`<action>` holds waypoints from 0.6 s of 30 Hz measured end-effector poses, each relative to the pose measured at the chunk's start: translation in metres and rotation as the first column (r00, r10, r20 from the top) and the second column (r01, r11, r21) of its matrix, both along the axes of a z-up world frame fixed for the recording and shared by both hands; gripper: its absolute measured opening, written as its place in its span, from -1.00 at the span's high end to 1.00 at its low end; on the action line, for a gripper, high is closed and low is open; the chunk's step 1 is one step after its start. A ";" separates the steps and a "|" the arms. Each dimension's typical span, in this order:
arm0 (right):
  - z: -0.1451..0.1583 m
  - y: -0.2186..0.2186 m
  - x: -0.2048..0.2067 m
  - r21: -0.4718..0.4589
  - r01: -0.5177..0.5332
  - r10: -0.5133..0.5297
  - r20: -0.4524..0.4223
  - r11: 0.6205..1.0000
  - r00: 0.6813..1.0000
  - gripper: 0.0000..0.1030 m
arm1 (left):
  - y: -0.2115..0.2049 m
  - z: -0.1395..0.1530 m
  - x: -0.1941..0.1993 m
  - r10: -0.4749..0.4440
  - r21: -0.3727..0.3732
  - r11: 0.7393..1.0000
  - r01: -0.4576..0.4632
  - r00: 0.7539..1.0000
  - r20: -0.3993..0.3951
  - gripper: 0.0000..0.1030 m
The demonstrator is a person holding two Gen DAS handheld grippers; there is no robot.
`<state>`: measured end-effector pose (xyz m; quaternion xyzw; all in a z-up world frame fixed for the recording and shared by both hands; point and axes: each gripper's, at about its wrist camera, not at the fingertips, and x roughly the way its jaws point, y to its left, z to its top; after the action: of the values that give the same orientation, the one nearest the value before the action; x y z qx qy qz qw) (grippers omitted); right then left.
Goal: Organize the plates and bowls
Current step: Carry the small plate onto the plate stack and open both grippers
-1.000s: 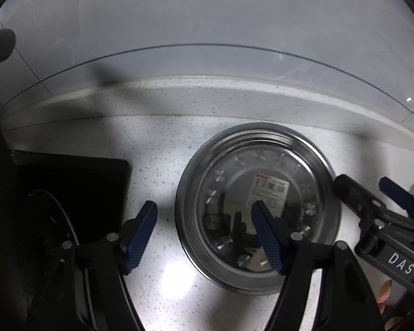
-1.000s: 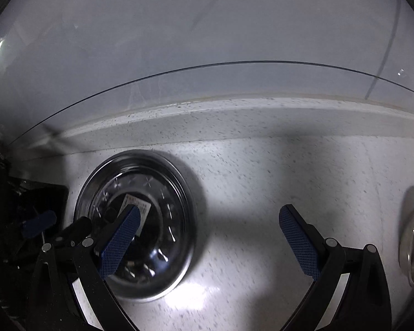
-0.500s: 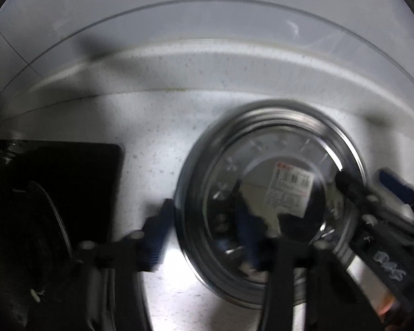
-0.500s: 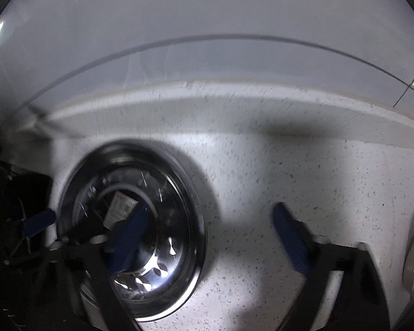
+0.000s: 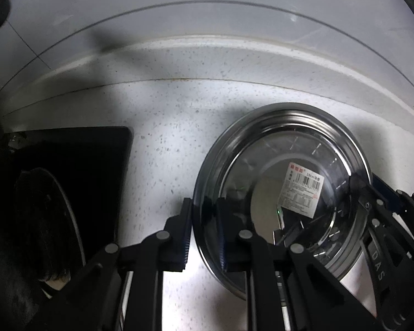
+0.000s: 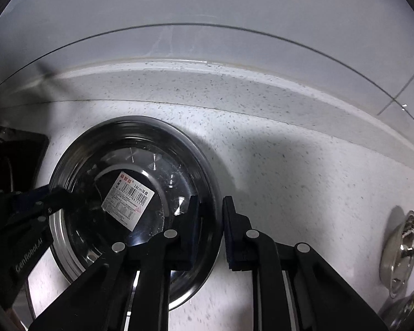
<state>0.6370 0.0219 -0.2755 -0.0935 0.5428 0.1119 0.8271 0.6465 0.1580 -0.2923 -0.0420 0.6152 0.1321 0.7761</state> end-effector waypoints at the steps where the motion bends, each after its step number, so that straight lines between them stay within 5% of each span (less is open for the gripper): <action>1: 0.004 -0.001 -0.005 0.000 0.001 -0.001 0.007 1.000 1.000 0.72 | -0.002 0.003 -0.003 -0.004 0.004 1.000 0.004 1.000 0.008 0.70; 18: 0.066 -0.057 -0.132 0.081 0.043 -0.046 0.039 0.996 0.998 0.76 | -0.015 0.055 -0.109 -0.117 0.011 0.993 0.116 0.988 0.104 0.72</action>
<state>0.5045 -0.0353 -0.2096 -0.0506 0.5229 0.1131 0.8433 0.5377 0.1435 -0.2369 -0.0109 0.5747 0.0858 0.8138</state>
